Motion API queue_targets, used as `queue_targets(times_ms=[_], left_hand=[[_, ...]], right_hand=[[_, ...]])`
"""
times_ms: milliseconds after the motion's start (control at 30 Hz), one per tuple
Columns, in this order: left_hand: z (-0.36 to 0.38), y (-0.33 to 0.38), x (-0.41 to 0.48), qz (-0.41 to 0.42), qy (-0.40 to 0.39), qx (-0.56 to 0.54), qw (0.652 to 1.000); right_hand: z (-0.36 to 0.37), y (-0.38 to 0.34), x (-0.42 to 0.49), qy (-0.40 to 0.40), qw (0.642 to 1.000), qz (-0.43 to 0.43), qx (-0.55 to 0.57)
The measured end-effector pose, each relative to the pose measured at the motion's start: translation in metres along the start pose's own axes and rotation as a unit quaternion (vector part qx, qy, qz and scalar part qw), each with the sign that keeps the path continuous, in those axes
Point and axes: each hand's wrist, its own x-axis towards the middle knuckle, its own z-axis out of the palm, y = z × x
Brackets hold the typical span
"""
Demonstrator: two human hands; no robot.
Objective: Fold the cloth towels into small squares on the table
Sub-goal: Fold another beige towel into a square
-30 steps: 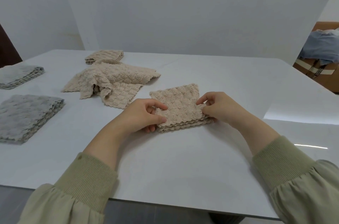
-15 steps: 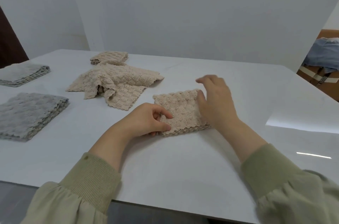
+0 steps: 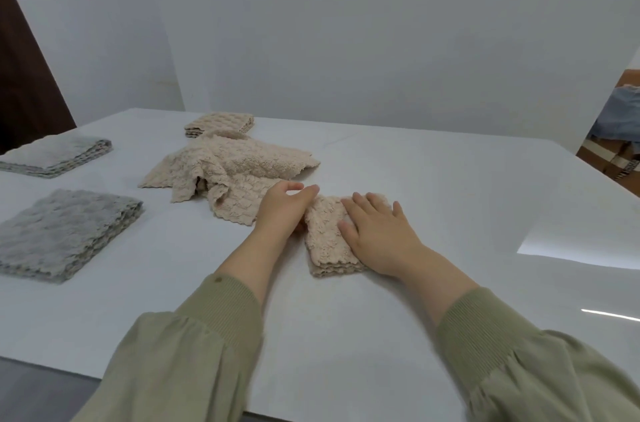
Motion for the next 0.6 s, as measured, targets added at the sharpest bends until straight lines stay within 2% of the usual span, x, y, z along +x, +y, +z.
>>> queue_targets(times_ms=[133,233,300,400,467,533,600], left_hand=[[0.004,0.0,0.008,-0.01,0.041,0.038,0.998],[0.009,0.001,0.001,0.032,0.075,0.239,0.968],[0.012,0.002,-0.008,0.102,0.089,0.359,0.923],[0.008,0.004,-0.017,0.299,0.094,0.37,0.875],[0.002,0.005,-0.02,0.35,0.034,0.37,0.86],[-0.001,-0.001,-0.022,0.288,-0.086,0.445,0.844],[-0.002,-0.01,-0.022,0.194,-0.186,0.524,0.808]], right_hand=[[0.0,0.0,-0.001,-0.004,1.0,0.01,0.002],[0.0,0.001,-0.002,-0.016,0.999,0.042,0.015],[0.0,0.001,-0.003,-0.015,0.998,0.046,0.031],[-0.005,0.002,-0.006,0.068,0.994,0.03,0.076],[-0.009,0.003,-0.007,0.118,0.99,0.028,0.075],[-0.008,0.006,-0.007,0.065,0.996,0.024,0.05],[-0.005,0.012,-0.005,-0.022,0.998,0.041,0.047]])
